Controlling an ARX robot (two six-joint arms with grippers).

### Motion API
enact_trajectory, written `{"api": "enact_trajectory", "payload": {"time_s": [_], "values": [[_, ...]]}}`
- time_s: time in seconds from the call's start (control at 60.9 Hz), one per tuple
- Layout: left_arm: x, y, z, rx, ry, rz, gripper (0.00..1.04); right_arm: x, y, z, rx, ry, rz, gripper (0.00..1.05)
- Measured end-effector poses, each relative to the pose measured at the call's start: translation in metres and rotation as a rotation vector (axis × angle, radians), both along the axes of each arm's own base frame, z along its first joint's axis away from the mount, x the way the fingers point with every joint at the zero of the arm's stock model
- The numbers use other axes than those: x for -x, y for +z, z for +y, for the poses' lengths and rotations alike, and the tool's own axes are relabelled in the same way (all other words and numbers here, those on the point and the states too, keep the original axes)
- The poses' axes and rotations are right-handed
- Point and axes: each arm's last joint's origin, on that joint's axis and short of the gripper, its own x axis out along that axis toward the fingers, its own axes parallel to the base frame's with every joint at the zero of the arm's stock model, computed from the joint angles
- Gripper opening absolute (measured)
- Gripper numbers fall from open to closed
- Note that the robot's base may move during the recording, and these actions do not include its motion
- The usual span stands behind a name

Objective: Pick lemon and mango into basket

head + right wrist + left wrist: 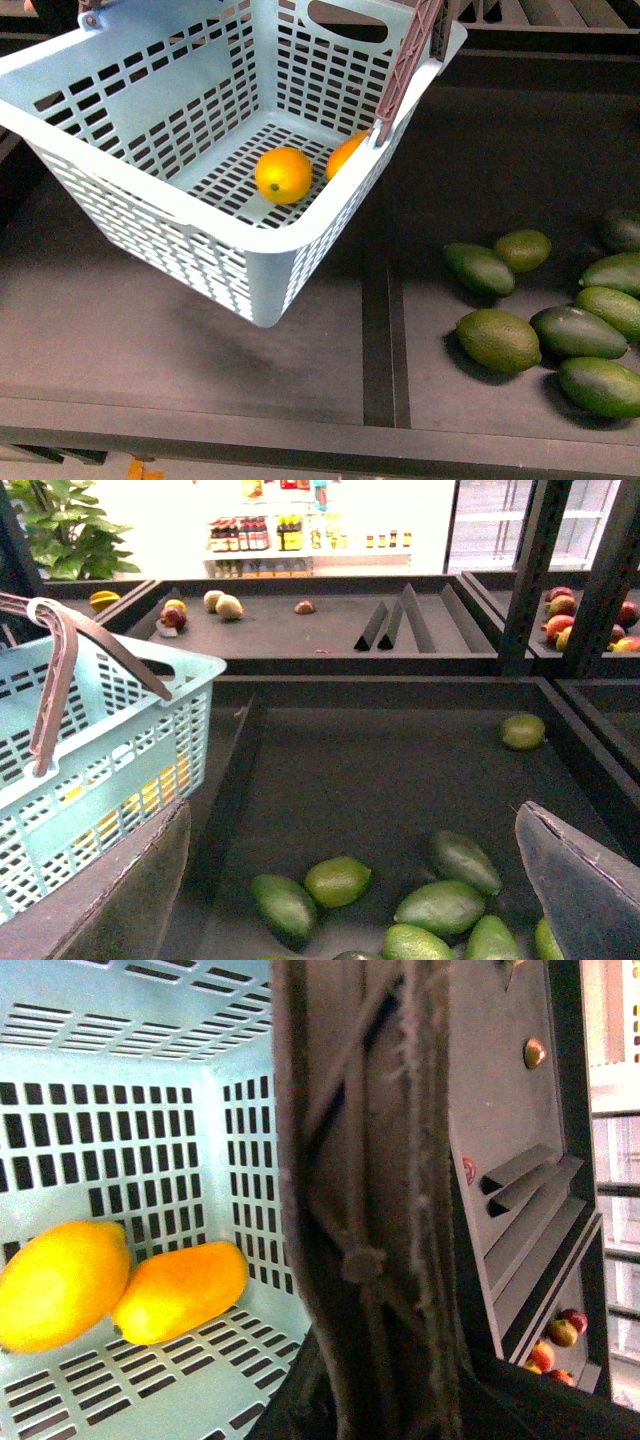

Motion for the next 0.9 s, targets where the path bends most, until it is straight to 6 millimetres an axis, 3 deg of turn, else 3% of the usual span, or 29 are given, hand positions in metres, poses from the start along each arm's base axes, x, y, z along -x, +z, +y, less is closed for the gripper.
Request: {"api": "enact_trajectory", "payload": {"time_s": [0.345,0.591,0.805,0.903], "values": [[-0.035,-0.055,0.038,0.043,0.205,0.052,0.05,0.0,0.0,0.0,0.0,0.0,0.0,0.96],[-0.042,-0.061,0.043,0.067,0.206,0.035,0.05,0.0,0.0,0.0,0.0,0.0,0.0,0.96],[-0.026,-0.072,0.052,0.074,0.186,0.042,0.05,0.0,0.0,0.0,0.0,0.0,0.0,0.96],[-0.017,-0.074,0.056,0.07,0.186,0.064,0.21,0.0,0.0,0.0,0.0,0.0,0.0,0.96]]}}
